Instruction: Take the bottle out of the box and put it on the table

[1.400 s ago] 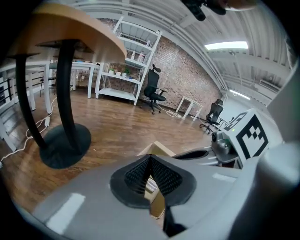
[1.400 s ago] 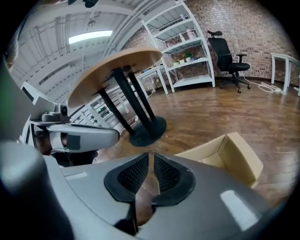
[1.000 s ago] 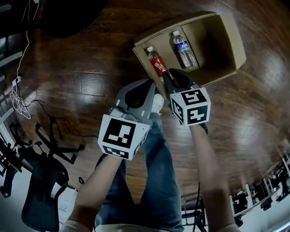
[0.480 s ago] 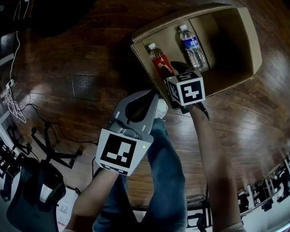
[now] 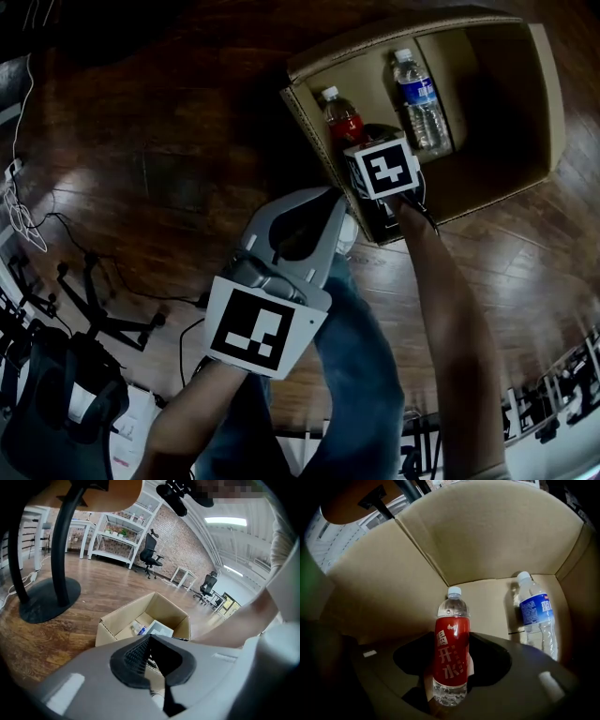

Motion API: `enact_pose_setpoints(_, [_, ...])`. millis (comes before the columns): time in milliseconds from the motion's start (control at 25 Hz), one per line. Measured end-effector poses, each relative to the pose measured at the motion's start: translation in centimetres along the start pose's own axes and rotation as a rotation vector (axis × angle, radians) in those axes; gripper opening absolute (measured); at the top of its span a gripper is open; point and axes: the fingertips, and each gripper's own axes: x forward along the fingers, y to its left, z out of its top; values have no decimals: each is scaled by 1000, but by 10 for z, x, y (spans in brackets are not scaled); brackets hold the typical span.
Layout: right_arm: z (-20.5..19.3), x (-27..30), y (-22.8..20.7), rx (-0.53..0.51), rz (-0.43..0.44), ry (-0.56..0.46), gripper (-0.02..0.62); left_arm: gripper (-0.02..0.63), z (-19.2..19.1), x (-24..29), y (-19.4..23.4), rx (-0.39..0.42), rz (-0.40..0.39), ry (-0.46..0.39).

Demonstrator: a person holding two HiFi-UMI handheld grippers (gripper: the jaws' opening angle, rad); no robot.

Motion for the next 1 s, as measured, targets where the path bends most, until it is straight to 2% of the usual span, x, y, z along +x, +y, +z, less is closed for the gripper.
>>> enact_pose_setpoints(160, [-4, 6, -11, 11, -13, 6, 252, -3, -8, 0, 12, -10, 11, 2])
enact_pose_setpoints(240, [-1, 9, -17, 32, -5, -8, 329, -3, -14, -2, 19, -28, 26, 11])
enact_pose_setpoints(320, [4, 13, -18, 28, -23, 5, 371, -3, -20, -4, 24, -41, 38, 19])
enact_pose_setpoints(400, [6, 16, -14, 12, -66, 46, 368, -3, -25, -4, 27, -41, 41, 24])
enact_pose_setpoints(480, [3, 18, -15, 3, -113, 90, 310, -3, -28, -5, 27, -33, 40, 24])
enact_pose_setpoints(520, [1, 20, -17, 9, -118, 97, 310, -3, -29, -6, 28, -31, 39, 22])
enact_pose_setpoints(760, [8, 26, -15, 52, -69, 49, 293, -3, -35, -7, 38, -58, 59, 29])
enact_pose_setpoints(1000, [6, 26, -17, 65, -29, 66, 287, -3, -32, -2, 30, -45, 40, 20])
